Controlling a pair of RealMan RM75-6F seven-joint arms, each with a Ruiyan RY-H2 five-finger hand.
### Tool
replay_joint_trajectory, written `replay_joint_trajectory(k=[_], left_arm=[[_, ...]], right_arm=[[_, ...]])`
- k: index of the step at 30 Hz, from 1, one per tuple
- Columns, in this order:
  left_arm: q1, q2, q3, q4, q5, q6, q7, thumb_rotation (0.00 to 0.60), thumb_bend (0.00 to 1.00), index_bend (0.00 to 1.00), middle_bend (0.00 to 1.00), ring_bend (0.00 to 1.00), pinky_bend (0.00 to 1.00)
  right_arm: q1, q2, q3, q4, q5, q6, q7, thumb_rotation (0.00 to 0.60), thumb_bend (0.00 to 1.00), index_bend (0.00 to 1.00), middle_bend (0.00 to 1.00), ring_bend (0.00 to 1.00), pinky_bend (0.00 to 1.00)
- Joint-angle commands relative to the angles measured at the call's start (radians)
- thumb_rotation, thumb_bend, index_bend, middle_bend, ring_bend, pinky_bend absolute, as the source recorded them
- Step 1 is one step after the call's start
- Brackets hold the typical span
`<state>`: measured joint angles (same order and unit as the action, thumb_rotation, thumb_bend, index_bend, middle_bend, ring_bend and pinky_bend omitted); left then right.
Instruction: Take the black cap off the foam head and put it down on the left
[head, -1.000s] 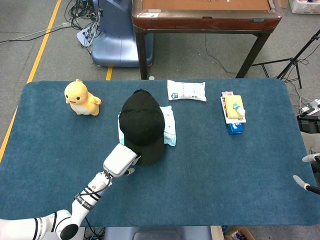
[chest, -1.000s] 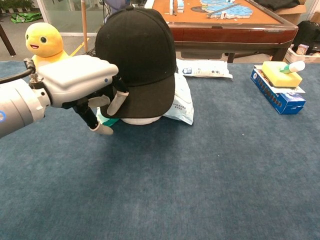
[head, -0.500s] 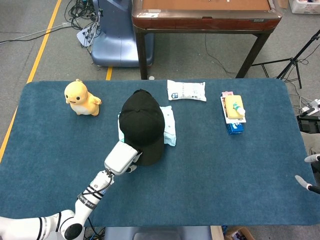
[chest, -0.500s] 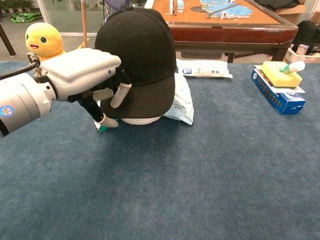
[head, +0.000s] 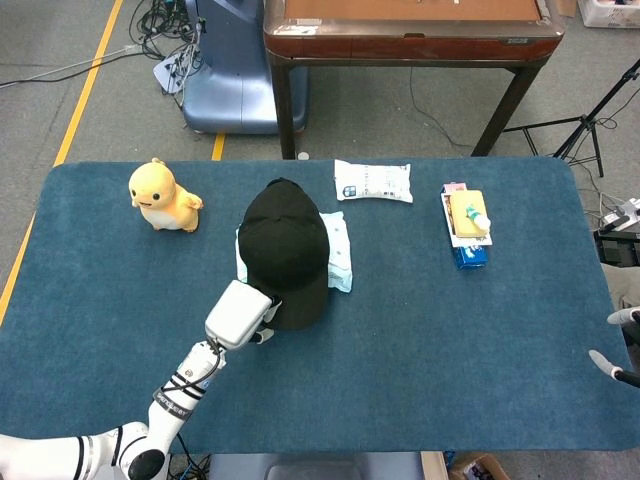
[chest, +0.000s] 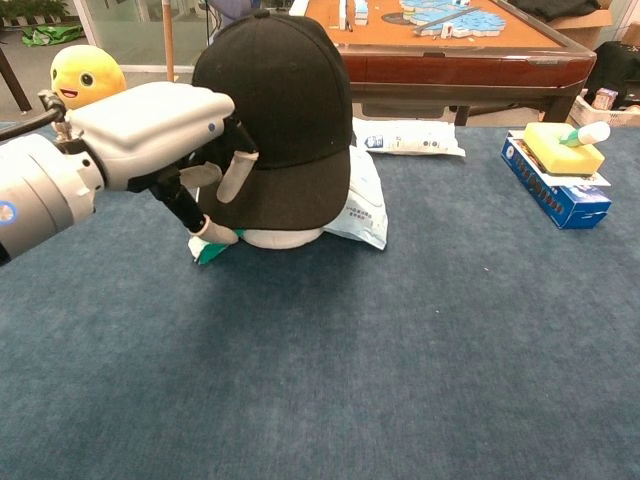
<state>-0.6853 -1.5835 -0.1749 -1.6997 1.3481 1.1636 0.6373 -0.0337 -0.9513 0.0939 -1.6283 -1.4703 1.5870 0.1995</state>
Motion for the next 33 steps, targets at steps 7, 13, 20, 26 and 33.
replay_joint_trajectory(k=[7, 13, 20, 26, 33], left_arm=[[-0.014, -0.004, 0.018, -0.017, -0.008, -0.023, 0.019, 0.600, 0.00, 0.71, 0.97, 0.75, 0.80], [-0.025, -0.027, 0.012, 0.007, -0.011, -0.025, 0.006, 0.600, 0.00, 0.71, 0.97, 0.75, 0.80], [-0.037, -0.062, 0.006, 0.038, -0.005, -0.018, -0.009, 0.600, 0.00, 0.71, 0.98, 0.75, 0.81], [-0.036, -0.097, -0.001, 0.067, 0.008, 0.016, -0.005, 0.600, 0.00, 0.72, 0.98, 0.75, 0.81], [-0.027, -0.131, -0.004, 0.102, 0.053, 0.076, -0.024, 0.600, 0.00, 0.72, 0.99, 0.76, 0.81]], right_arm=[[0.000, 0.003, 0.001, -0.002, 0.008, -0.007, -0.003, 0.600, 0.08, 0.45, 0.45, 0.36, 0.55], [-0.003, 0.008, 0.002, -0.002, 0.013, -0.009, 0.011, 0.600, 0.08, 0.45, 0.45, 0.36, 0.55], [-0.004, 0.011, 0.005, -0.002, 0.021, -0.012, 0.016, 0.600, 0.08, 0.45, 0.45, 0.36, 0.55], [-0.003, 0.012, 0.005, -0.004, 0.021, -0.017, 0.014, 0.600, 0.08, 0.45, 0.45, 0.36, 0.55], [-0.003, 0.012, 0.004, -0.006, 0.020, -0.019, 0.006, 0.600, 0.08, 0.45, 0.45, 0.36, 0.55]])
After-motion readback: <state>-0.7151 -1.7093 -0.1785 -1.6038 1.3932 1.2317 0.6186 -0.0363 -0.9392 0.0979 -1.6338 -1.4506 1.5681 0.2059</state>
